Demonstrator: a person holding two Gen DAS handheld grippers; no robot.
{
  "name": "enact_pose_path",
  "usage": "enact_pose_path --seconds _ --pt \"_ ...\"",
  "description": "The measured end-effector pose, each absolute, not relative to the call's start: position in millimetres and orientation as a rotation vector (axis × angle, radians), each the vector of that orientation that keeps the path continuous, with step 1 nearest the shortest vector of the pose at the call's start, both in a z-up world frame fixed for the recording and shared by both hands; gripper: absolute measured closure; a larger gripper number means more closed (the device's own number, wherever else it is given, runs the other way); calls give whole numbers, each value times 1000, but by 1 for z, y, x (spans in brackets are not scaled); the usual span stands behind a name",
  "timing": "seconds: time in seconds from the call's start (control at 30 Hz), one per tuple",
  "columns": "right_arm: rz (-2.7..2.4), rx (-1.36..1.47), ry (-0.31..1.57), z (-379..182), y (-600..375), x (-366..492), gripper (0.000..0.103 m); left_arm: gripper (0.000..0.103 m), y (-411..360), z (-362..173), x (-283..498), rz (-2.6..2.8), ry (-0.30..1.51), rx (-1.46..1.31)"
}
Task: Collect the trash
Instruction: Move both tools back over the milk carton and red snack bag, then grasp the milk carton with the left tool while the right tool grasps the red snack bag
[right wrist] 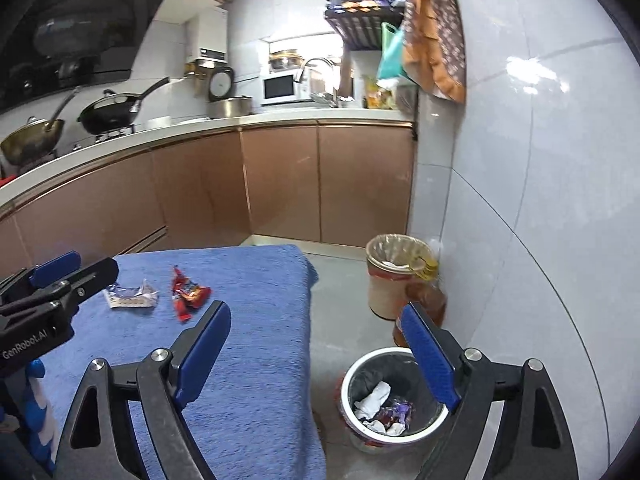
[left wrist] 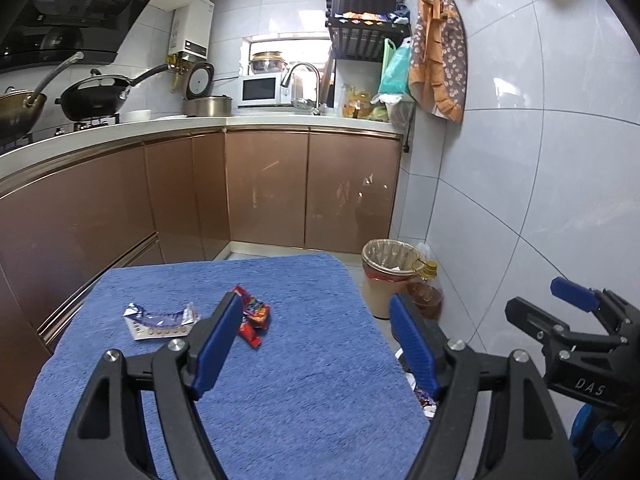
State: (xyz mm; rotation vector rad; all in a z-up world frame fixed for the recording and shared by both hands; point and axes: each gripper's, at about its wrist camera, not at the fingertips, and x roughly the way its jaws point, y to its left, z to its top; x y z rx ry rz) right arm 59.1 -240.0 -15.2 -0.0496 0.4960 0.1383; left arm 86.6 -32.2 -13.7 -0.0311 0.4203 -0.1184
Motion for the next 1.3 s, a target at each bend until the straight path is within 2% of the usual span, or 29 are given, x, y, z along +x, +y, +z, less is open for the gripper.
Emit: enact_pose_path --seconds 0.37,0.6,0.87,1.1,1.3 --pt "280 -140 490 0 -201 42 15 29 49 -39 66 -88 465 -2" --pt "405 -148 537 -8 -180 68 15 29 116 -64 82 -121 529 78" --pt "565 -167 645 -40 -138 137 15 29 151 -83 159 -251 668 272" --pt "626 -168 725 -79 -104 200 15 29 147 -111 236 -332 774 438" --pt "672 -183 785 -112 -77 246 15 29 135 -150 272 -397 872 655"
